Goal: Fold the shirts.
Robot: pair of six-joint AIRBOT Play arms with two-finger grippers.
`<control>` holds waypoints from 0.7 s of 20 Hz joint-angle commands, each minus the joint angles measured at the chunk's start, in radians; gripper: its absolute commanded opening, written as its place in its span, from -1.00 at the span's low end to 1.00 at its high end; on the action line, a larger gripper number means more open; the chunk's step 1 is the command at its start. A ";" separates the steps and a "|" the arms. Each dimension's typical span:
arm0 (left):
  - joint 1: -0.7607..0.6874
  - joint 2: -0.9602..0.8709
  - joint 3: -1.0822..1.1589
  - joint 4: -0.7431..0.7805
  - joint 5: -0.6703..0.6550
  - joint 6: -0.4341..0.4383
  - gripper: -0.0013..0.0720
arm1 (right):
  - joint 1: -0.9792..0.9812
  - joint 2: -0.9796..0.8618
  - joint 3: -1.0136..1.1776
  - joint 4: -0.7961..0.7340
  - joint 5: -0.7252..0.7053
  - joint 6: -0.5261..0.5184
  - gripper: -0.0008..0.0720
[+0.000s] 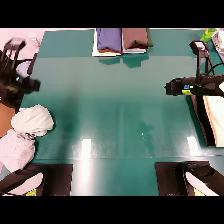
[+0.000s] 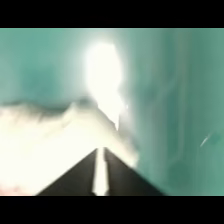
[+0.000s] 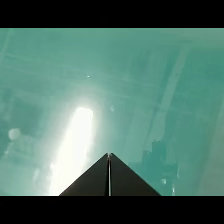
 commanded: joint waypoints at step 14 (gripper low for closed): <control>0.173 0.010 -0.451 0.051 0.240 -0.052 -0.89 | 0.000 0.000 0.000 0.000 -0.003 0.000 -0.93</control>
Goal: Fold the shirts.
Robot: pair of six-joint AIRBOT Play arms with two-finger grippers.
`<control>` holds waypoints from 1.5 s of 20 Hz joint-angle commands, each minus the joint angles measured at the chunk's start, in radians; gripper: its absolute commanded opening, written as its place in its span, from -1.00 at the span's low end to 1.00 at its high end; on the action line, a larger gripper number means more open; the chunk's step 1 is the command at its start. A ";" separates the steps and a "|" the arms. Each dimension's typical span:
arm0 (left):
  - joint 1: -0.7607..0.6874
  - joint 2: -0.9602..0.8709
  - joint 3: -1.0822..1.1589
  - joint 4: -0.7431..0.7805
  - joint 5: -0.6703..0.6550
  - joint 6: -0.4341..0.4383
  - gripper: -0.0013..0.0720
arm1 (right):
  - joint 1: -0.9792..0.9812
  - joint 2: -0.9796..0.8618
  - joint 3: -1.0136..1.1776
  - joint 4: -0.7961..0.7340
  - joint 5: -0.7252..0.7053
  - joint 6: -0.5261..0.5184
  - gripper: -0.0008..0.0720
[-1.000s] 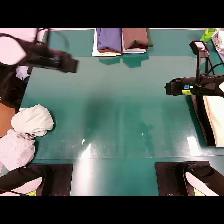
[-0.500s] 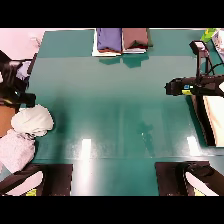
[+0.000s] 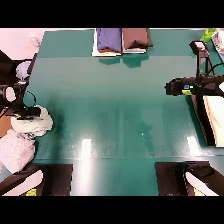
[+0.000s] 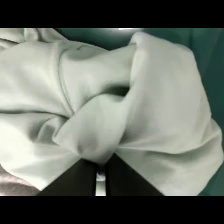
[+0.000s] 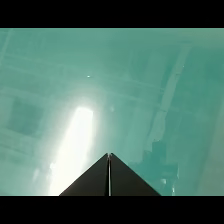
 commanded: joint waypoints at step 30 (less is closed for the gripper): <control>-0.881 -0.308 0.835 -0.169 0.064 0.149 0.49 | 0.000 -0.002 0.535 -0.008 -0.066 0.000 -0.93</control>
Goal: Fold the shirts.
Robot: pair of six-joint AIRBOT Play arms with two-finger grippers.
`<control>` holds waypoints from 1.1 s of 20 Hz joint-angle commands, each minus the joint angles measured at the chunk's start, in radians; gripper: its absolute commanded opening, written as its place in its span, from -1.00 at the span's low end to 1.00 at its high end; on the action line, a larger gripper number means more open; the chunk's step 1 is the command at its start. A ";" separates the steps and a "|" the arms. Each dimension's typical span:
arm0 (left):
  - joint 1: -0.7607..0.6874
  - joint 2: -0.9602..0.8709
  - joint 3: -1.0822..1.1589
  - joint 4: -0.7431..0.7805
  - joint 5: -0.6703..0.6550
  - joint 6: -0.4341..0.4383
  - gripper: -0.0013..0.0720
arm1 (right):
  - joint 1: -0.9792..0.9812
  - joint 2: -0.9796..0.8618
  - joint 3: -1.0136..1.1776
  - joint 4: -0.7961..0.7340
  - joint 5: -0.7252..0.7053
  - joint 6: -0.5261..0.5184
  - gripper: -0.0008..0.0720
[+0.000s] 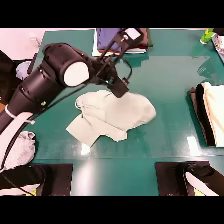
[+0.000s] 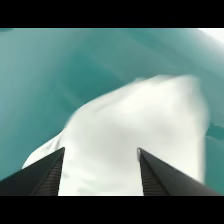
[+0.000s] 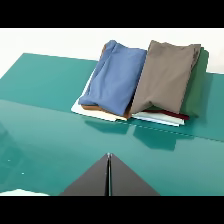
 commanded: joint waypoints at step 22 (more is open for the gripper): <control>0.536 -0.288 -0.303 -0.248 -0.037 -0.021 -0.02 | -0.003 -0.158 0.000 0.000 0.205 0.001 -0.93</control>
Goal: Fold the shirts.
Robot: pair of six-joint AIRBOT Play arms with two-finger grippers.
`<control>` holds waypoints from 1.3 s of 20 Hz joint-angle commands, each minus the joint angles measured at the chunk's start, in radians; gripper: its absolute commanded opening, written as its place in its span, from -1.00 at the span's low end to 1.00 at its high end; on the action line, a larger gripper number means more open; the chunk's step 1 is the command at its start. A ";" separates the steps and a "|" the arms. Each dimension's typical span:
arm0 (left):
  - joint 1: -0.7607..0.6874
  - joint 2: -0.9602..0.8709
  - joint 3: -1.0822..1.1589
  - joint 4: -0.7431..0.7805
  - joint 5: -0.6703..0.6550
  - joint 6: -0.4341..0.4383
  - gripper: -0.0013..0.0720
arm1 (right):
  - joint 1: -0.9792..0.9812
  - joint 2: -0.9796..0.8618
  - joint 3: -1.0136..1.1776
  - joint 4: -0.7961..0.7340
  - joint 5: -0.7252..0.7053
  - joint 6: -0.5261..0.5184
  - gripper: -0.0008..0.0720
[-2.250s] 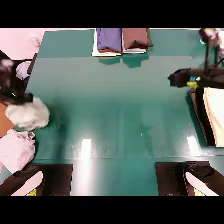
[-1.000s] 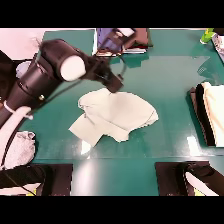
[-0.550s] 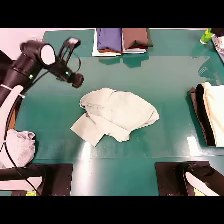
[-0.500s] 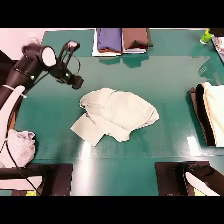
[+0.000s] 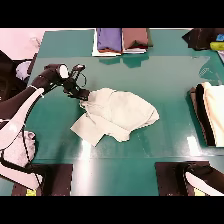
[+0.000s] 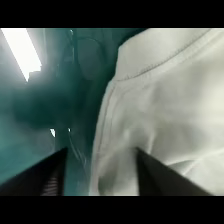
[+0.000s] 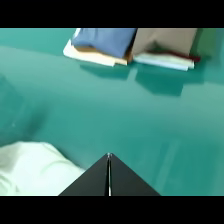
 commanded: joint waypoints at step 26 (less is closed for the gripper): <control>0.003 0.111 0.013 0.019 -0.037 0.046 -0.90 | -0.027 -0.229 -0.781 0.155 -0.143 0.076 -0.93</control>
